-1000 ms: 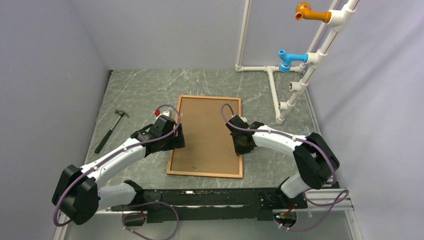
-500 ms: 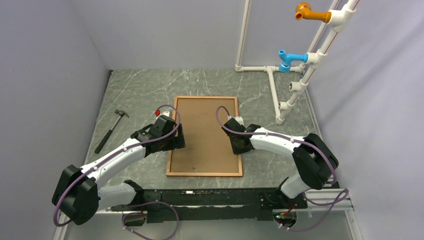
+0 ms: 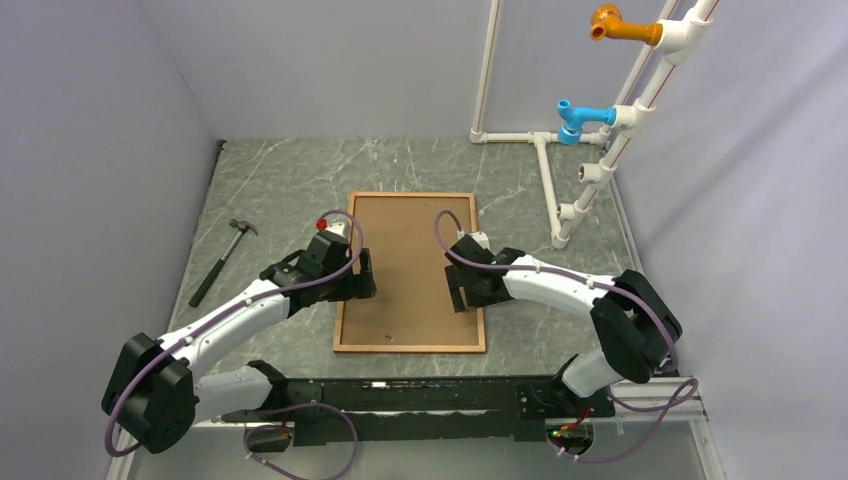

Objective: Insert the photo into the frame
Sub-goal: Install the photo frame at the center of the board.

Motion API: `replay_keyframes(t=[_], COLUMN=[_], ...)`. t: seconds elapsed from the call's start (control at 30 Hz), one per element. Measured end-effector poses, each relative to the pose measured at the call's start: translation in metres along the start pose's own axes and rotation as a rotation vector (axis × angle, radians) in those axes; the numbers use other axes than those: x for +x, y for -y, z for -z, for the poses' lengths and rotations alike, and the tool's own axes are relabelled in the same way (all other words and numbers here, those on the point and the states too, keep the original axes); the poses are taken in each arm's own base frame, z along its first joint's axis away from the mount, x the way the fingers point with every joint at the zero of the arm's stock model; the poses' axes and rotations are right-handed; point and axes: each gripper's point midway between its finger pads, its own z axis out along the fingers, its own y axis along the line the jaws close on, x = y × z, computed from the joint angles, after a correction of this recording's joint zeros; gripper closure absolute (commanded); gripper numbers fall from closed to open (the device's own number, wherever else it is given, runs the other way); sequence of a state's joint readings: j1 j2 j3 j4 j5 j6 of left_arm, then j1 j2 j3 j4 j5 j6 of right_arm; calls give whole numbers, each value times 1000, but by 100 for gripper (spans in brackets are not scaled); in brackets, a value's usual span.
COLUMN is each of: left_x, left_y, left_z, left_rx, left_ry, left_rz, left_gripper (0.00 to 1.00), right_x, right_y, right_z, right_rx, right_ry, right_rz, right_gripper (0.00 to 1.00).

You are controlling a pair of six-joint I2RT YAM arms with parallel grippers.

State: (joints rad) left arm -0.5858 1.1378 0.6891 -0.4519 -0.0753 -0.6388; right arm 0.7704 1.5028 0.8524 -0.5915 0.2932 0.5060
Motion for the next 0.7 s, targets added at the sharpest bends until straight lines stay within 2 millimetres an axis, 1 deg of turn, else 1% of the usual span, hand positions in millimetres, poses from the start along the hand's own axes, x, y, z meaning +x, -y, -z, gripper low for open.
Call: replay_keyframes(t=[0.07, 0.17, 0.23, 0.33, 0.43, 0.57, 0.7], left_x=[0, 2, 4, 7, 10, 14, 19], left_y=[-1, -10, -16, -24, -29, -35, -39], left_z=[0, 0, 1, -1, -6, -13, -18], left_rx=[-6, -50, -84, -123, -148, -164, -163], left_ry=[1, 0, -4, -14, -36, -56, -76], left_rz=[1, 11, 19, 31, 43, 66, 82], left_gripper=[4, 5, 5, 6, 6, 7, 7], right_x=[0, -3, -6, -14, -21, -34, -61], right_y=[-2, 0, 4, 13, 21, 27, 27], right_z=[2, 5, 6, 4, -2, -16, -32], right_rx=[-18, -52, -72, -95, -111, -113, -130], right_ry=[-1, 3, 6, 5, -1, -31, -41], right_rz=[-11, -44, -80, -142, -184, -212, -225], right_gripper=[10, 4, 1, 1, 1, 1, 1])
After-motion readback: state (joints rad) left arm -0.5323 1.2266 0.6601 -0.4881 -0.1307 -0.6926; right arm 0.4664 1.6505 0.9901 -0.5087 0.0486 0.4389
